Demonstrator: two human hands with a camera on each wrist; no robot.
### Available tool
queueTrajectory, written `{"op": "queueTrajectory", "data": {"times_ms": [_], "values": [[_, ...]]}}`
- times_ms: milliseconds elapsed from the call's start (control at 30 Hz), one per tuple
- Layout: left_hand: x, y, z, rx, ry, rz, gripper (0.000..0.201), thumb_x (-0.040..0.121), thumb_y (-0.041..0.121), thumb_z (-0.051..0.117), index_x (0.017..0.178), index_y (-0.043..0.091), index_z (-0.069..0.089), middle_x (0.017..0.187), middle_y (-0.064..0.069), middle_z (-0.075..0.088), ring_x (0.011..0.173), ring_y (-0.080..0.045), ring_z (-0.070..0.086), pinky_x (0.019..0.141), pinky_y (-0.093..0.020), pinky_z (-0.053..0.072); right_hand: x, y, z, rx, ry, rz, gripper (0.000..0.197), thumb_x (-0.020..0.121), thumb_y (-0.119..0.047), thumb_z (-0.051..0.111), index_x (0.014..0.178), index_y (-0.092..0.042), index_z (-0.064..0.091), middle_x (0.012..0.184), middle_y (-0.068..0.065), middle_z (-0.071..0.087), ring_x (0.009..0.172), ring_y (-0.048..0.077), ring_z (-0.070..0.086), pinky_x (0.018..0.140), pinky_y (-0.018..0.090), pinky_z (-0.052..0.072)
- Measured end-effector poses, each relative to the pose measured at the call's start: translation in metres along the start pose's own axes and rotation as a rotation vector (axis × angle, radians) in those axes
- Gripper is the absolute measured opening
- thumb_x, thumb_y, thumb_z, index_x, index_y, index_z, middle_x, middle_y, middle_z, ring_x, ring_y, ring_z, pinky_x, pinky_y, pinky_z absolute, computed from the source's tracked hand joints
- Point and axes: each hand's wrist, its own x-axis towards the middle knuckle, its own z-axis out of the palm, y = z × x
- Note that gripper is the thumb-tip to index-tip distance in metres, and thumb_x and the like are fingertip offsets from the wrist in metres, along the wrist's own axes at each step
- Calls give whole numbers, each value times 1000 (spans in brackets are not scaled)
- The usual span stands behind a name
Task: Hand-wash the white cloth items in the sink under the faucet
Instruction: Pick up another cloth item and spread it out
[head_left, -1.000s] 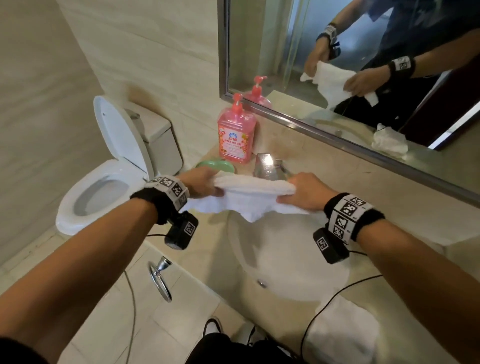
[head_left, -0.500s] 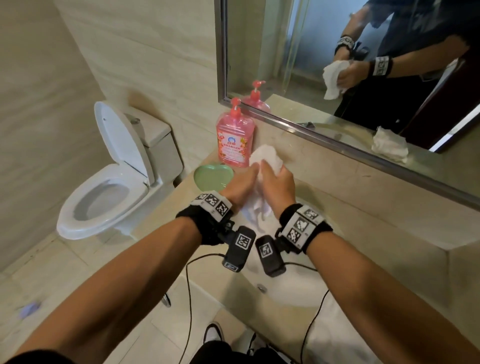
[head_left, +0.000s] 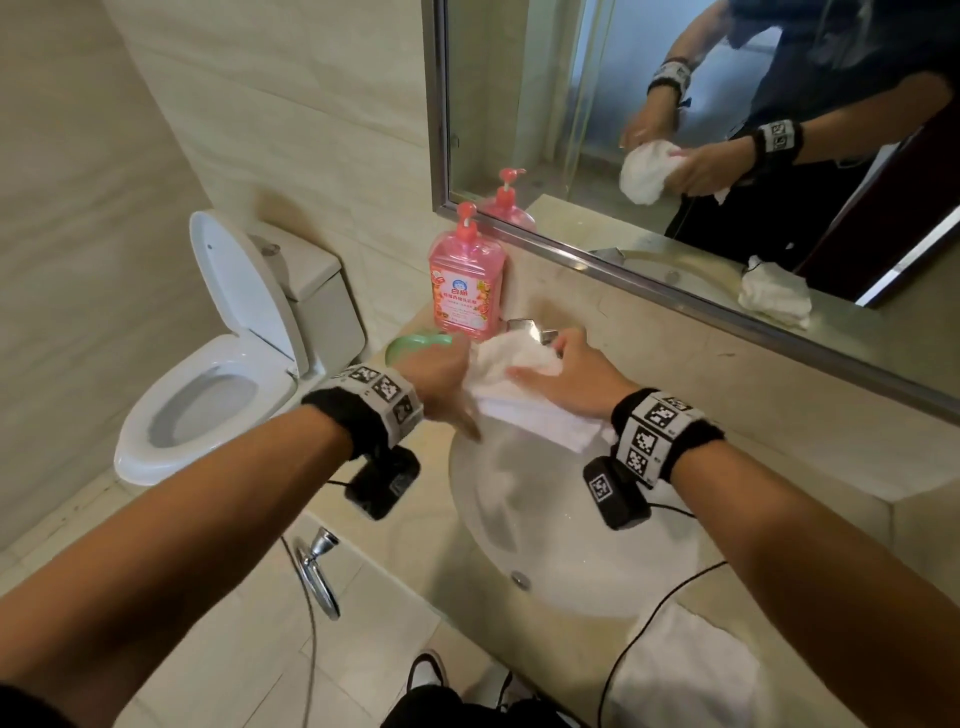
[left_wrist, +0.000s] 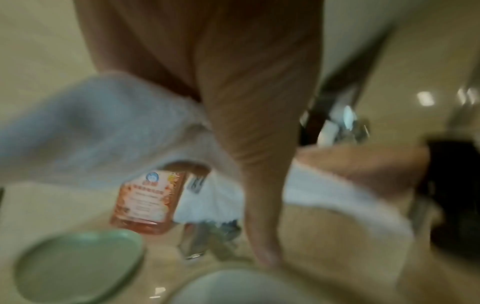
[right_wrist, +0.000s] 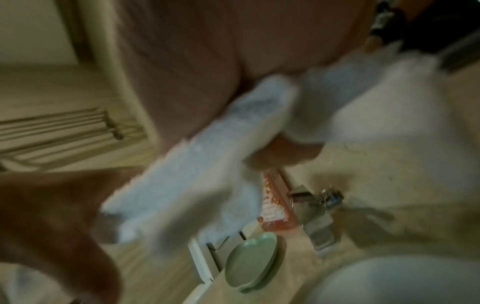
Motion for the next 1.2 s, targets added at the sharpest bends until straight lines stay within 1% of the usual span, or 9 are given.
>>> {"op": "queueTrajectory", "data": {"times_ms": [100,333,467,567,700,800,1000,1133,1200], "values": [[6,-2,14,24,150,32,82,75,51,76,132,20,26,109,-5,63,96,-30,63,87,-45,53,-7,2,-1,-288,-210,-252,92,49,-76,81,114,-36,29,106,-10,51,93,12,55,77,32,47],[11,-15,11,-5,71,273,27,96,28,59,115,11,68,125,-8,56,117,-23,51,102,-38,39,-11,8,-6,-621,-85,-418,33,99,-44,51,111,-20,70,135,2,52,122,24,49,101,44,41],[7,-23,2,-305,201,209,33,96,41,57,98,11,70,92,-9,68,83,-23,61,76,-35,48,-13,12,-11,-24,36,-345,29,101,-33,54,91,-9,67,81,14,62,72,22,53,70,38,44],[6,-13,1,-682,215,69,48,98,51,48,81,9,66,68,-5,65,57,-13,58,57,-32,51,-9,10,-12,238,200,-191,33,102,-34,54,95,-4,65,85,17,66,74,28,58,67,35,48],[20,25,4,-1169,227,-94,51,102,46,43,101,0,66,91,-17,67,82,-29,63,81,-46,54,-12,-22,28,397,347,-211,20,97,-41,59,98,-21,65,86,-7,70,79,9,68,64,18,52],[22,51,8,-1381,207,-80,30,99,41,46,86,20,64,82,3,68,73,-15,66,66,-29,54,-4,-41,34,541,402,-167,33,100,-48,52,90,-20,66,72,-6,67,64,3,65,58,21,51],[23,50,1,-1339,186,-111,32,104,39,38,84,25,60,89,1,64,83,-14,63,83,-34,56,-5,-43,32,447,400,-207,48,102,-50,46,63,-22,53,50,-11,56,47,1,53,47,19,39],[10,51,6,-1443,121,40,31,101,33,48,106,9,66,110,-18,68,102,-30,66,93,-37,53,-1,-33,7,330,287,-101,52,102,-51,44,76,-11,63,75,9,67,77,27,66,69,39,52],[7,38,2,-986,12,128,20,95,36,57,98,18,66,98,-6,70,91,-23,66,82,-27,52,-2,-26,-1,236,227,-142,50,102,-51,46,81,-10,65,79,13,68,81,31,65,73,41,52]]}}
